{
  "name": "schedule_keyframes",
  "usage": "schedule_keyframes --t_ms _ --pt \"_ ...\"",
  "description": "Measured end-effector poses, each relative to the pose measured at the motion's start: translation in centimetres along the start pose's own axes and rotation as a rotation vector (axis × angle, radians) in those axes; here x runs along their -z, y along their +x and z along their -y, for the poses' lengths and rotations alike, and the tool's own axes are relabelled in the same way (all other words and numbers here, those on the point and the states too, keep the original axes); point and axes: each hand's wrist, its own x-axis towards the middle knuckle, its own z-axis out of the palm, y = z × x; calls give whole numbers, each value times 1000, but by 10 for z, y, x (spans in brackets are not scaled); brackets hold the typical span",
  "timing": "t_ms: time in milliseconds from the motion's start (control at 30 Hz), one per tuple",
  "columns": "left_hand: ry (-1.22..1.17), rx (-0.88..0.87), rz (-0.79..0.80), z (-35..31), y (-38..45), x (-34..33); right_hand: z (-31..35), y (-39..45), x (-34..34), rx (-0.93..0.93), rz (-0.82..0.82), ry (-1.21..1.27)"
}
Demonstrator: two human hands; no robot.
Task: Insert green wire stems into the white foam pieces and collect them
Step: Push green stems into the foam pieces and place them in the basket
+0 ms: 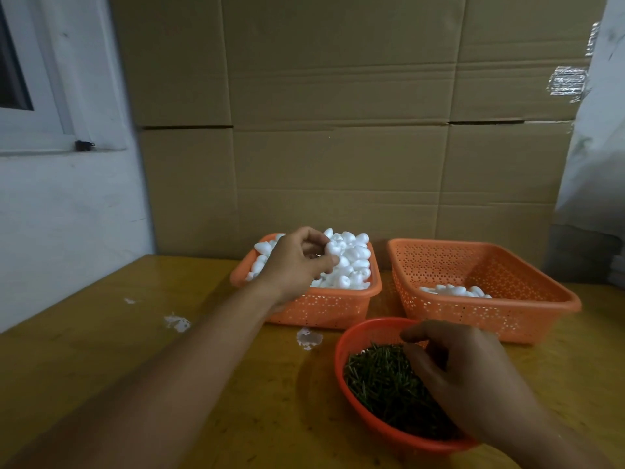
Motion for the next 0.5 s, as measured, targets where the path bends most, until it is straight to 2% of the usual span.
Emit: schedule_keyframes --t_ms 100,267,500 --pt "-58 -45 14 -7 -29 -8 1 0 0 3 1 -6" --pt "28 -117 131 -12 -67 -22 1 1 1 -1 0 -40" --pt "-46 -151 267 -15 -93 -33 0 4 3 -26 174 -212"
